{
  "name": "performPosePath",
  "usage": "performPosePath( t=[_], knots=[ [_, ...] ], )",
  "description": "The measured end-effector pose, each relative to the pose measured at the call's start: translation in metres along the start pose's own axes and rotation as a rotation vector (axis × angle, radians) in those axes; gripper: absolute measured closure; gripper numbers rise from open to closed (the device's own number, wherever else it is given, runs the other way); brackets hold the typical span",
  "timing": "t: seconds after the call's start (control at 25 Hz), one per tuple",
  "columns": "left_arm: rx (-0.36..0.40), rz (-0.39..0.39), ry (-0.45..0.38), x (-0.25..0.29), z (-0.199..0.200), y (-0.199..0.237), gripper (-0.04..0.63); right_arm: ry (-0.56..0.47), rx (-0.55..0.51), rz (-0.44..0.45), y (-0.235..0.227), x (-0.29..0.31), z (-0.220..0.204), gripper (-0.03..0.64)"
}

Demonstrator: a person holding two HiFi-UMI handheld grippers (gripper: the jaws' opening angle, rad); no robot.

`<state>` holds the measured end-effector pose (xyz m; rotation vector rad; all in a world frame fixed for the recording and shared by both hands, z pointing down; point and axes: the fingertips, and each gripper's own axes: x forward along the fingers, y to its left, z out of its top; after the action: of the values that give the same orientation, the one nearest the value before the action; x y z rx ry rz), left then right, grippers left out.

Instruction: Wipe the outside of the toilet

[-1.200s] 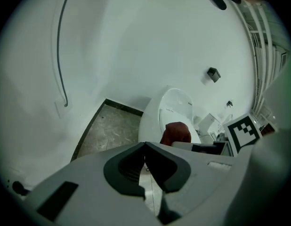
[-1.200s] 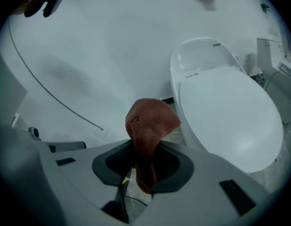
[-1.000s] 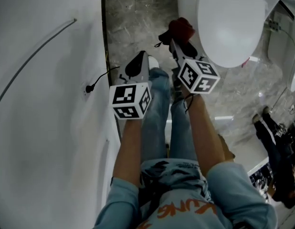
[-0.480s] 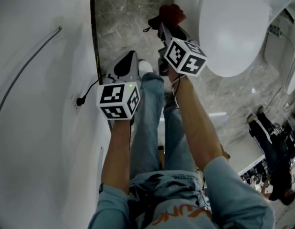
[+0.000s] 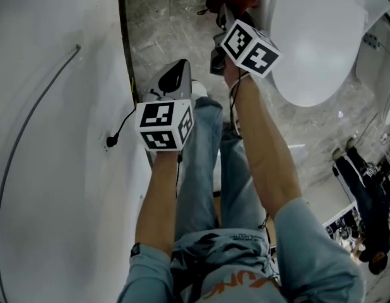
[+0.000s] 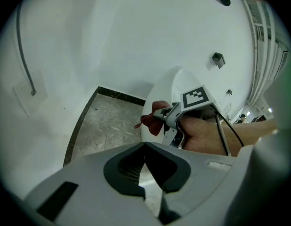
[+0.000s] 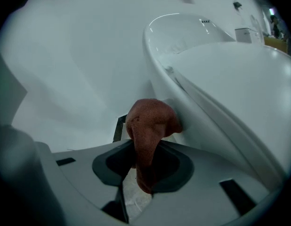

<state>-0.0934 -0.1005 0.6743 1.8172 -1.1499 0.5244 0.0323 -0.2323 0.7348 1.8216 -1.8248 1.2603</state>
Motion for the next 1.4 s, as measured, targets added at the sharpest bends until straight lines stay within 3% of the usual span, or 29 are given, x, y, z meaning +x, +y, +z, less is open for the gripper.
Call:
performPosePath(
  t=[0.44, 0.84, 1.4],
  knots=[
    [0.005, 0.000, 0.026, 0.004, -0.007, 0.003, 0.592, -0.054, 0.014, -0.041, -0.015, 0.004, 0.012, 0.514],
    [0.008, -0.015, 0.045, 0.002, -0.026, -0.016, 0.592, -0.063, 0.103, -0.113, -0.035, -0.028, -0.014, 0.517],
    [0.004, 0.009, 0.055, -0.012, -0.055, -0.027, 0.592, -0.028, 0.138, -0.121, -0.057, -0.071, -0.050, 0.517]
  ],
)
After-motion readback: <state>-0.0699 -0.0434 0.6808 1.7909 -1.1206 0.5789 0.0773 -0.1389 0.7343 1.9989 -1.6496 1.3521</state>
